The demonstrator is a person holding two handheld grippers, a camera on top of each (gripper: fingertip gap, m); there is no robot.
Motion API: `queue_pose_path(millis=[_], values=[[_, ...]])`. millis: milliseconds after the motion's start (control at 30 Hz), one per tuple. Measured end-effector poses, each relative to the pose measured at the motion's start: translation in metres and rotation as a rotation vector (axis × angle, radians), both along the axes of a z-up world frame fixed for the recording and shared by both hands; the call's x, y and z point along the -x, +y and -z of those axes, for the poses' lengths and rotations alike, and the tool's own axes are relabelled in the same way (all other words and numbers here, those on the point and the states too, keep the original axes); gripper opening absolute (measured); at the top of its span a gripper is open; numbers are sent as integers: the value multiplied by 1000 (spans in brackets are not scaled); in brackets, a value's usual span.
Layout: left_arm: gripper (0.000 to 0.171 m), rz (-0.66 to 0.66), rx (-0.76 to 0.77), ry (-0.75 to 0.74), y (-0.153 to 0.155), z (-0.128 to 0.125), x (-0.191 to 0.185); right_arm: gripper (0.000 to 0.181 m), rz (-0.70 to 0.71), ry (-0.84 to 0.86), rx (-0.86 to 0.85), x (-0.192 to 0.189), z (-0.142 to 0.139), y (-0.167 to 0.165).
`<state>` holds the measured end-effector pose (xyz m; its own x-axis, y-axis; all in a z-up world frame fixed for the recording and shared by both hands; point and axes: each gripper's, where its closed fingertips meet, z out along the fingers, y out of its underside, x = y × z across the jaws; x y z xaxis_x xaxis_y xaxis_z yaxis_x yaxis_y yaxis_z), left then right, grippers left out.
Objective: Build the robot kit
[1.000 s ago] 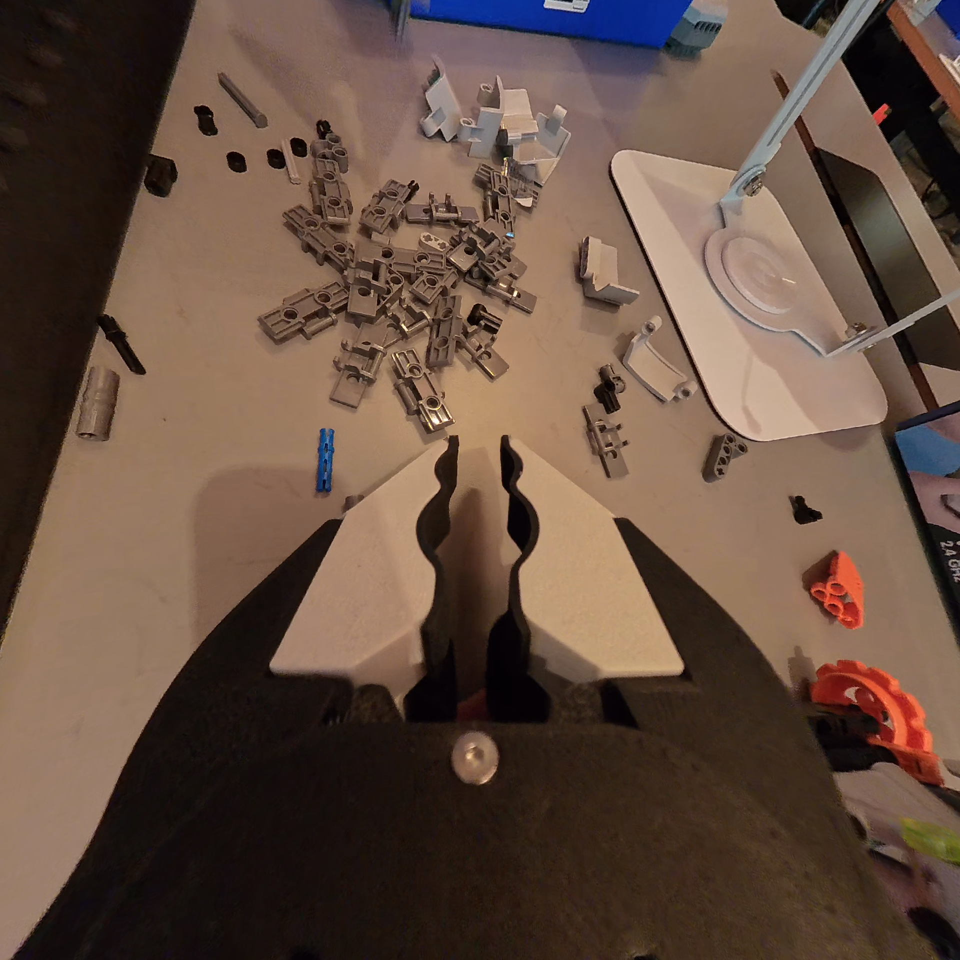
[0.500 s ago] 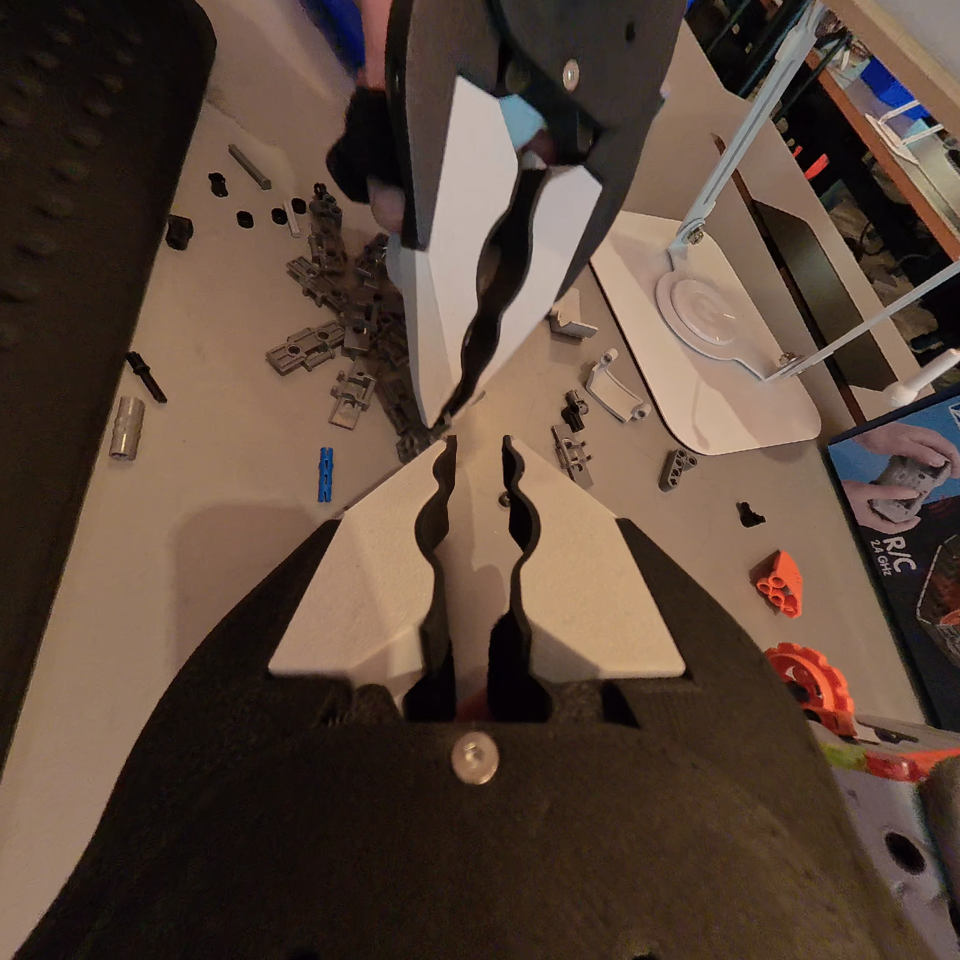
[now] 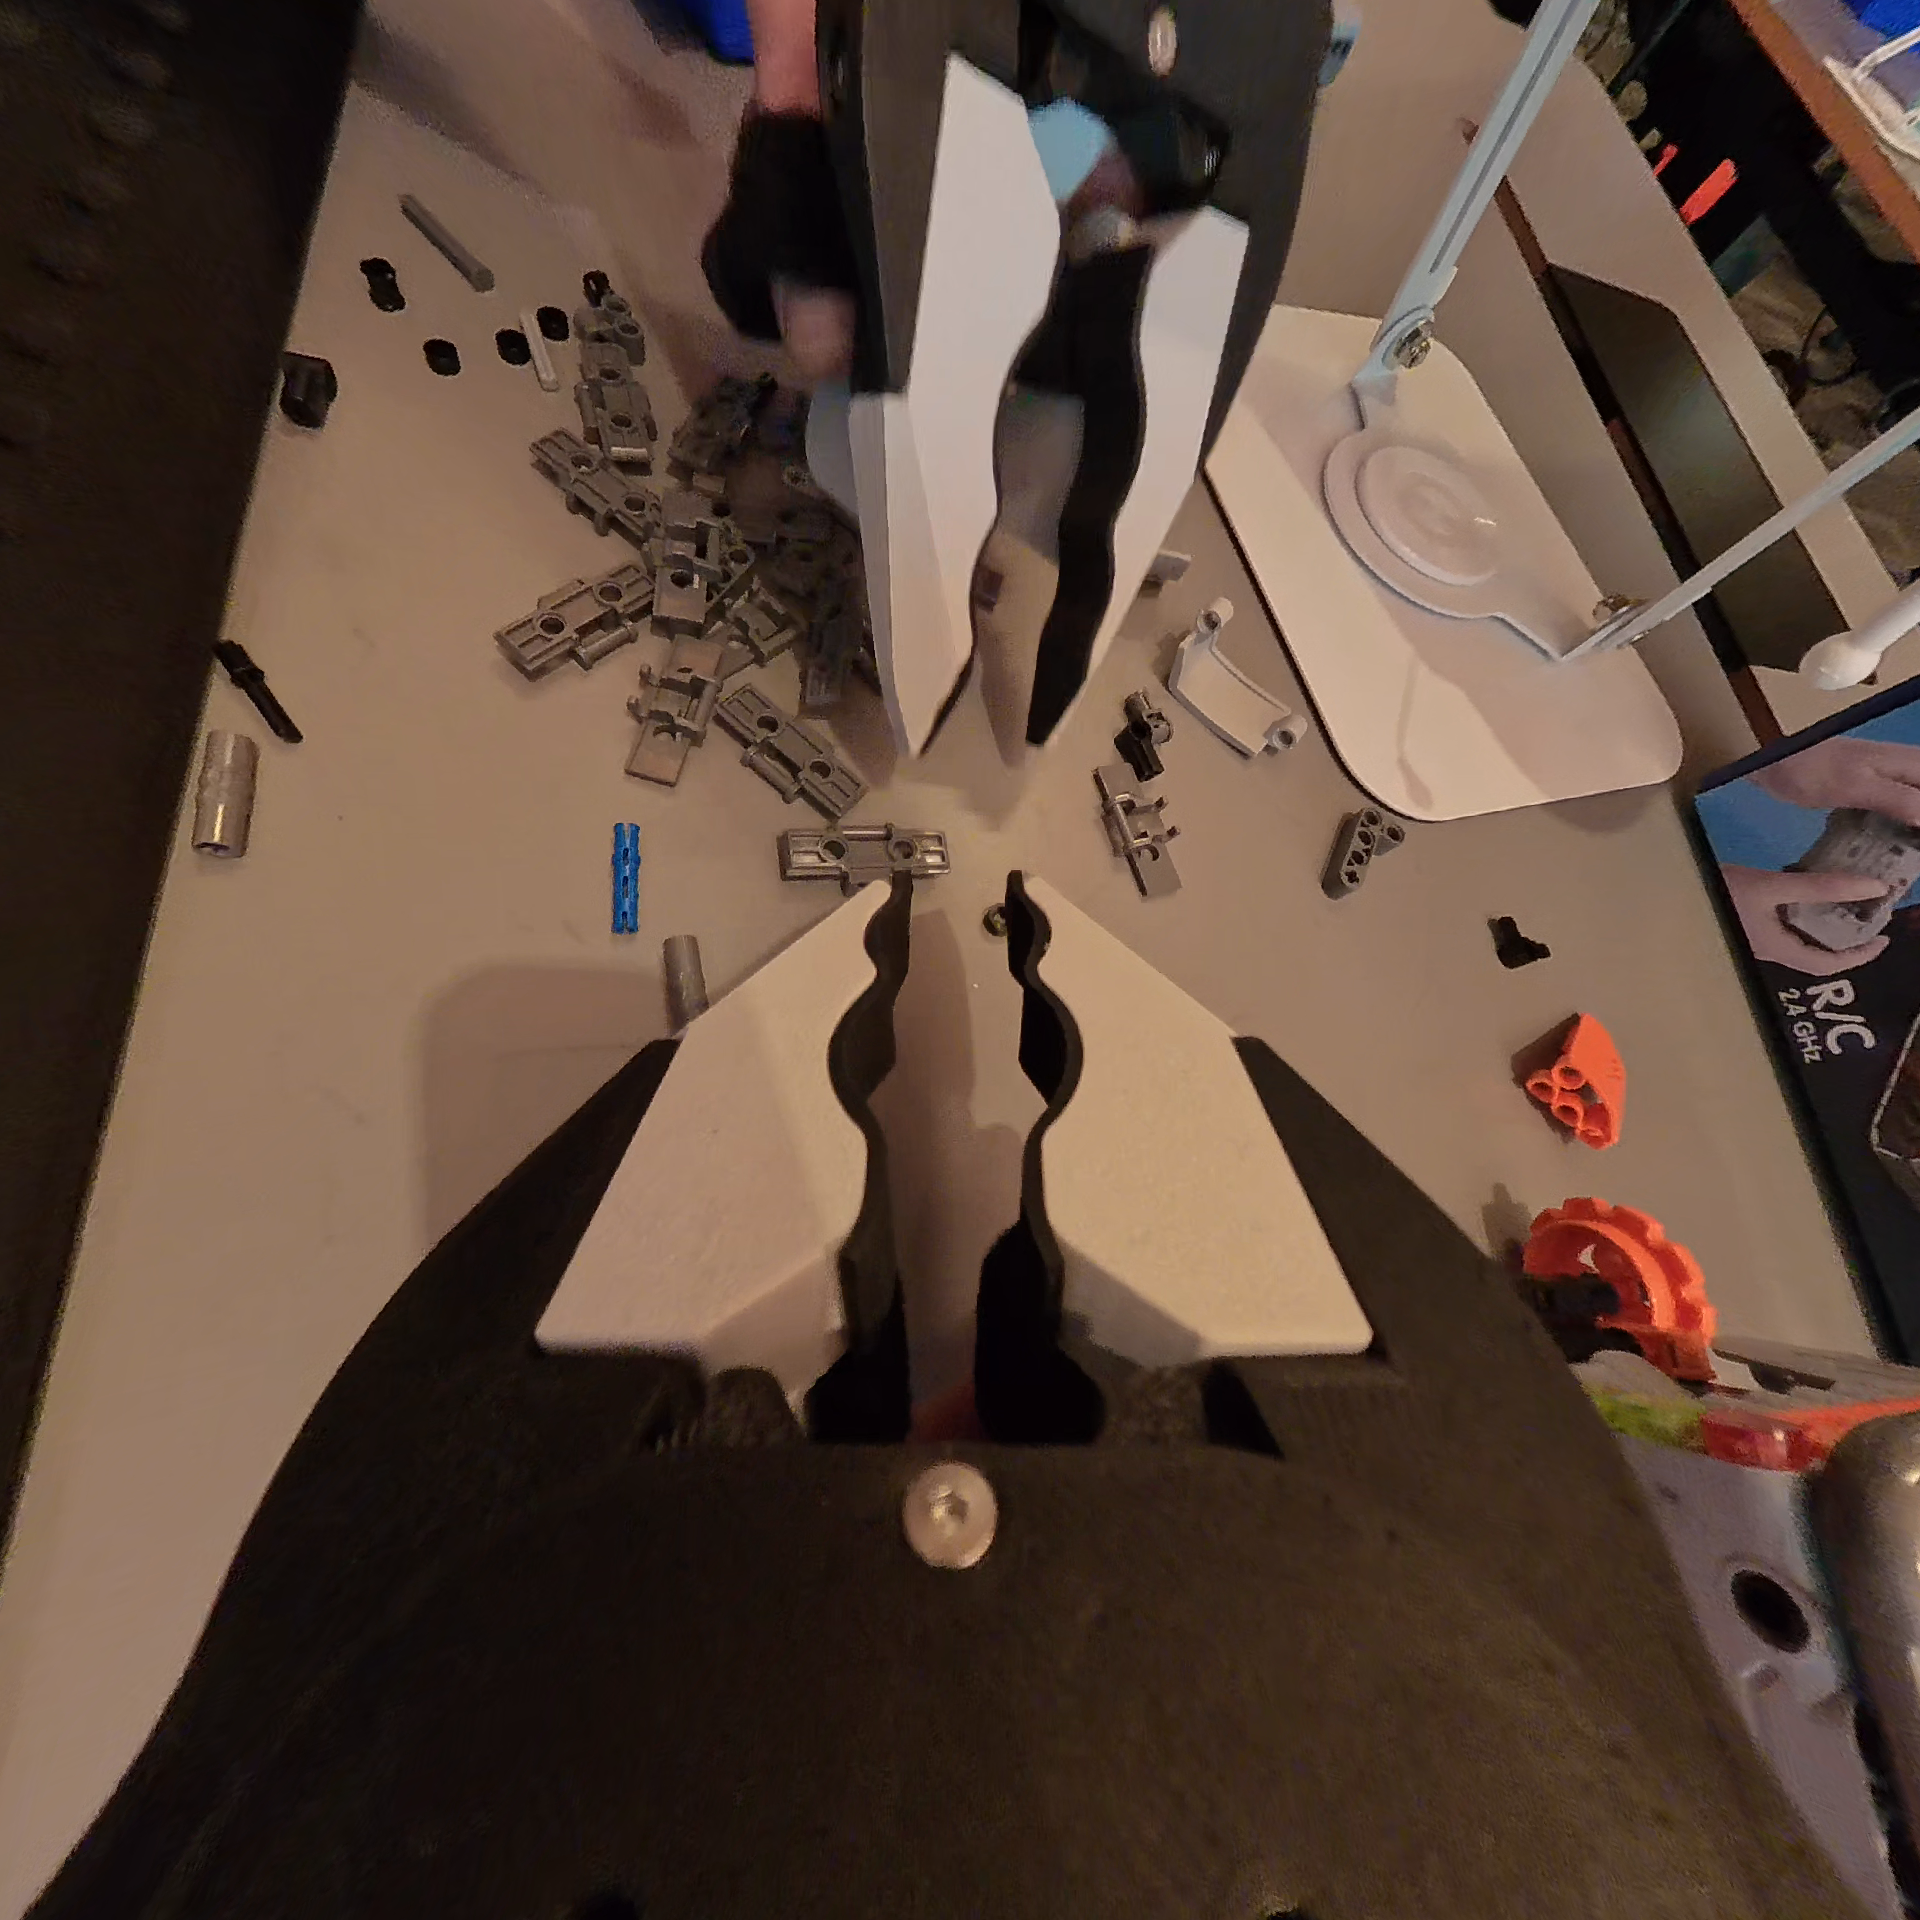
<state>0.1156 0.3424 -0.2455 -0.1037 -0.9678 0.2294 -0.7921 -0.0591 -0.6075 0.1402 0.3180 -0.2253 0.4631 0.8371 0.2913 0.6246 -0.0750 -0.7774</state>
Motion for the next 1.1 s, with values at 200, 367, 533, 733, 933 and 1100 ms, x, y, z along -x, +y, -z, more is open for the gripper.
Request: queue_pose_path(millis=[200, 367, 533, 733, 933, 1100], values=[[32, 1, -95, 20, 6, -5, 39, 19, -48, -39, 51, 6, 7, -12], [33, 75, -149, 24, -8, -5, 52, 25, -80, -67, 74, 19, 16, -17], [26, 103, -188, 66, -10, 7, 51, 27, -69, -93, 68, 23, 20, -12], [7, 120, -166, 56, -17, 10, 48, 26, -71, -89, 44, 25, 14, -12], [6, 127, -301, -5, -11, -5, 42, 26, -61, -57, 59, 14, 6, -15], [3, 189, -337, -75, -25, -17, 21, 26, -72, -58, 63, 5, -1, -20]])
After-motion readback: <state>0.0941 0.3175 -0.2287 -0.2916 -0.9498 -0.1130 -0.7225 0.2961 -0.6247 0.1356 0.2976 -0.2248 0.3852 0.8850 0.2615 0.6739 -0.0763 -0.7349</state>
